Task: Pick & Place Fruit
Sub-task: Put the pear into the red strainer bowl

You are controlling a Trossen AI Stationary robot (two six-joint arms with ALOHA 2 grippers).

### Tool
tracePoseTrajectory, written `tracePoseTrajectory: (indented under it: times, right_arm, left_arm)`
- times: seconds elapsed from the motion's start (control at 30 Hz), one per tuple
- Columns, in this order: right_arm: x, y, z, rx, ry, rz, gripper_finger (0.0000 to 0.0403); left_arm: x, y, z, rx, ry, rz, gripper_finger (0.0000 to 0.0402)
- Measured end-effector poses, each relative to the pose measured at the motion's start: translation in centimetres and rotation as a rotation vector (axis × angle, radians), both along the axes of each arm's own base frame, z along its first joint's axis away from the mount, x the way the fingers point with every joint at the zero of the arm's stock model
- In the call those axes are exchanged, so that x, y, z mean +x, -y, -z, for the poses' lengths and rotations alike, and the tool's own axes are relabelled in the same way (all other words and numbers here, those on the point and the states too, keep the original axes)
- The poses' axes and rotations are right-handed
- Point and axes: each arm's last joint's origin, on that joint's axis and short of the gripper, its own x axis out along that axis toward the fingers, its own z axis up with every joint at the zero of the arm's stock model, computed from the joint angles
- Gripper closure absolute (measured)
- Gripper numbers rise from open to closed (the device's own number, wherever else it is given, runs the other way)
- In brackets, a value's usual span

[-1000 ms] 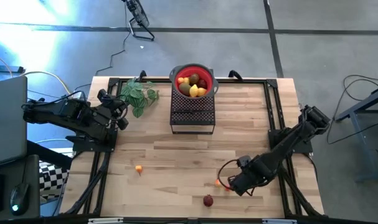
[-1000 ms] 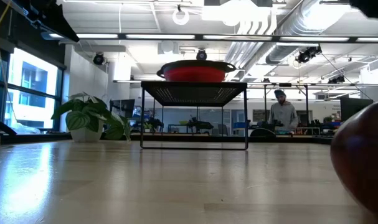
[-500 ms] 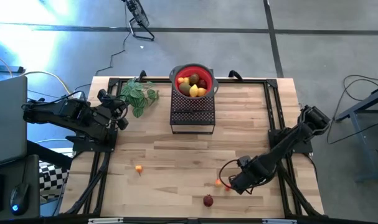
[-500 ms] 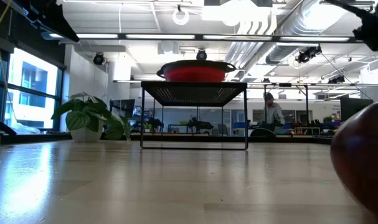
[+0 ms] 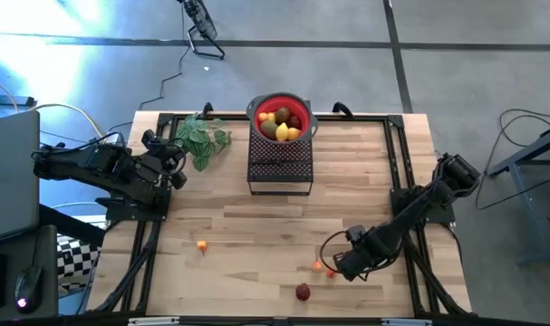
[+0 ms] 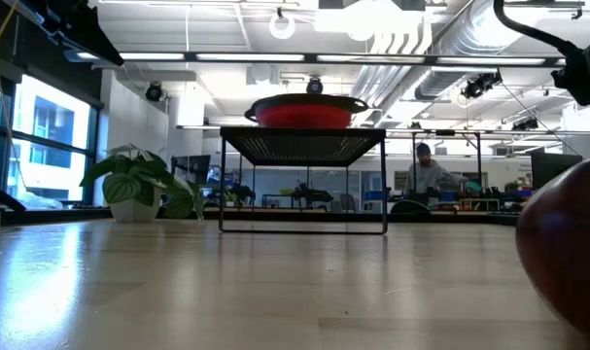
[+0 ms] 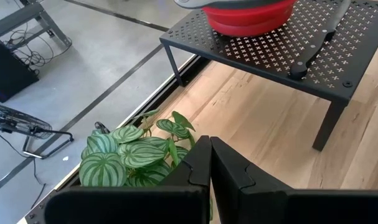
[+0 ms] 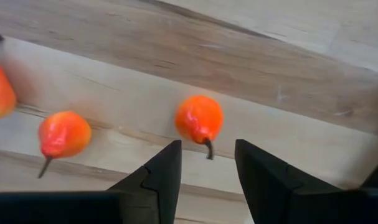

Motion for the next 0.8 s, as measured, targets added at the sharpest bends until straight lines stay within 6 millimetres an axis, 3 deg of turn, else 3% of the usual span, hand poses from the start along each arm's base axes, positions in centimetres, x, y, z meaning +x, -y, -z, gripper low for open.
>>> tracePoseTrajectory:
  times: [0.8]
  right_arm:
    - [0.05, 0.01, 0.09, -0.007, 0.014, 0.000, 0.0262]
  left_arm:
    - [0.00, 0.00, 0.00, 0.000, 0.000, 0.000, 0.0402]
